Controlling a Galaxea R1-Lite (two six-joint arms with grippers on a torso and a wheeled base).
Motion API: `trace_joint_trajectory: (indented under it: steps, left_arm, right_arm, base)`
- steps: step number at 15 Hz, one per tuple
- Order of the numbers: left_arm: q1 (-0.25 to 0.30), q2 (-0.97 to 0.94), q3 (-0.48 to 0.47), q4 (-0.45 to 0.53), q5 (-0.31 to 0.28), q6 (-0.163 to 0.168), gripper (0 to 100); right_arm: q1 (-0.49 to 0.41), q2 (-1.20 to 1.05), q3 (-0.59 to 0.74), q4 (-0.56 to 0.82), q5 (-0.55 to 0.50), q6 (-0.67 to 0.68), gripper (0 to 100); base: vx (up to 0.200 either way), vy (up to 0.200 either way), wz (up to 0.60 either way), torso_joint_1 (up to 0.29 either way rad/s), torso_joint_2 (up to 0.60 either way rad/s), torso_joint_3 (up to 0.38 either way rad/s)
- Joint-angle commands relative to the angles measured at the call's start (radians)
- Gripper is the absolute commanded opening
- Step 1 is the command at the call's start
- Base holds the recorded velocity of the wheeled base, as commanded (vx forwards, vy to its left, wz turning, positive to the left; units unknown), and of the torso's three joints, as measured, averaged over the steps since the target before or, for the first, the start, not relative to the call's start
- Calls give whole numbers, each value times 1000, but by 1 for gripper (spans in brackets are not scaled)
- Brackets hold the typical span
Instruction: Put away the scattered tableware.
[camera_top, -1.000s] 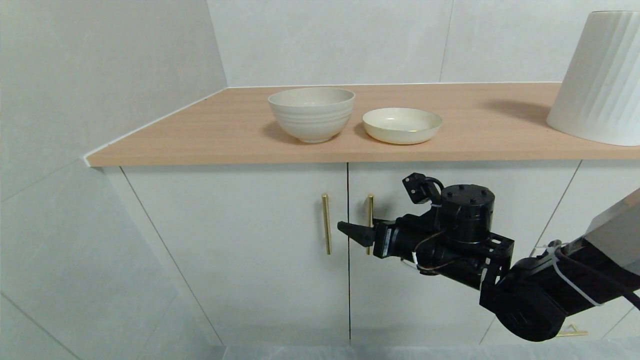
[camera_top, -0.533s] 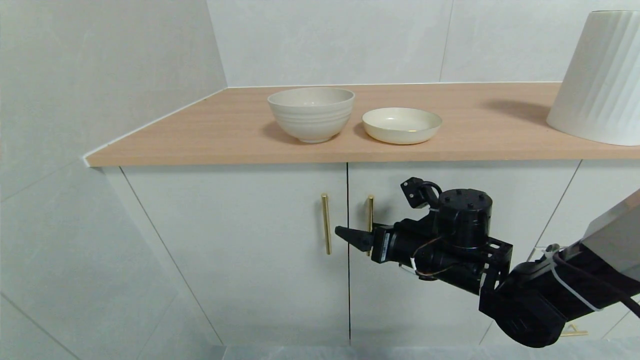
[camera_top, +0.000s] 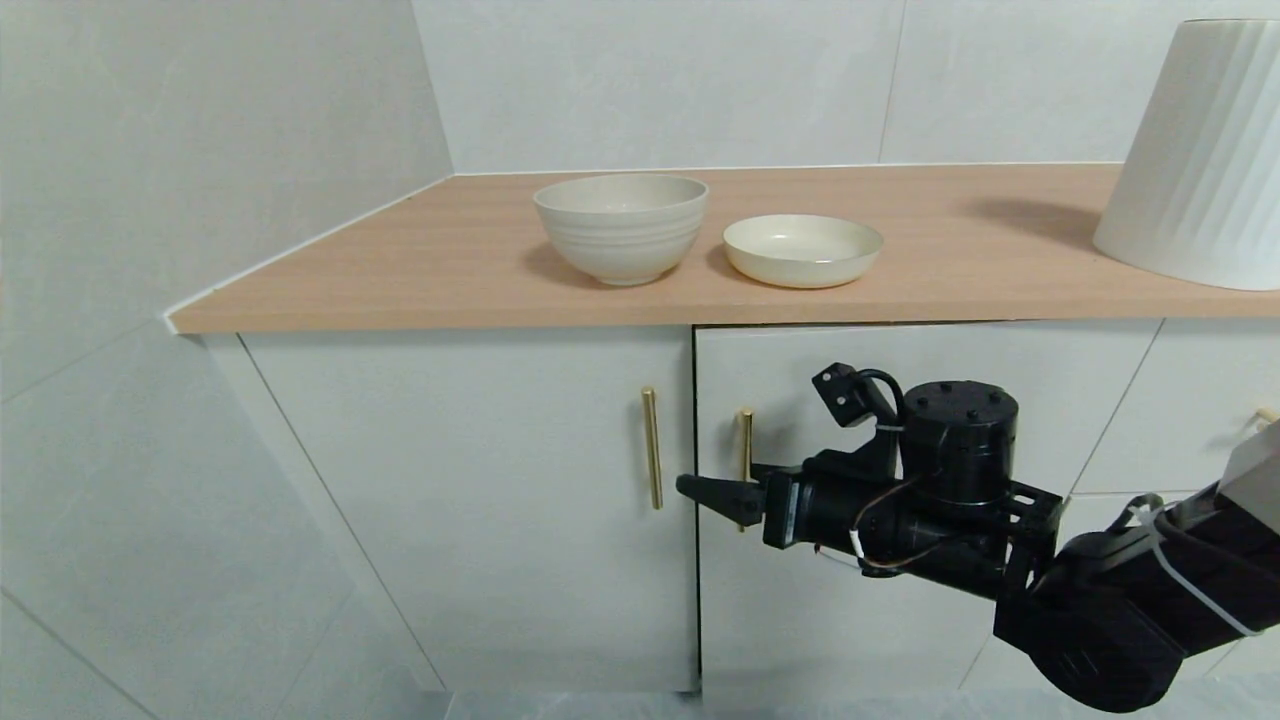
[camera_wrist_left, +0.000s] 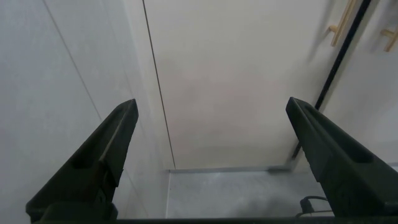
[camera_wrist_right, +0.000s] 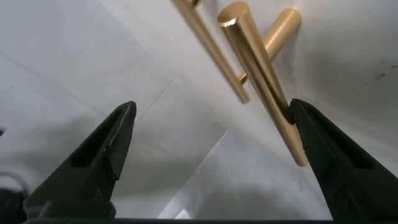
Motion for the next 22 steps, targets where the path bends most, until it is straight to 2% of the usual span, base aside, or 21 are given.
trace_joint_trajectory:
  steps: [1, 4, 7, 11, 19, 22]
  left_arm:
    - [0, 0, 0, 0, 0, 0, 100]
    - [0, 0, -1, 0, 0, 0, 100]
    - [0, 0, -1, 0, 0, 0, 100]
    - [0, 0, -1, 0, 0, 0, 100]
    - [0, 0, 0, 0, 0, 1, 100]
    - [0, 0, 0, -2, -8, 23, 100]
  right_arm:
    - [0, -50, 31, -4, 52, 18, 100]
    - [-5, -79, 52, 4, 101, 38, 100]
    - [-6, -130, 54, 96, 116, 38, 100]
    - [-46, -247, 75, 219, 311, 39, 100]
    - [-53, -274, 109, 219, 377, 39, 100]
    - [-53, -273, 110, 219, 377, 38, 100]
  base:
    - [0, 0, 0, 0, 0, 0]
    - [0, 0, 0, 0, 0, 0]
    - [0, 0, 0, 0, 0, 0]
    - [0, 0, 0, 0, 0, 0]
    - [0, 0, 0, 0, 0, 0]
    - [0, 0, 0, 0, 0, 0]
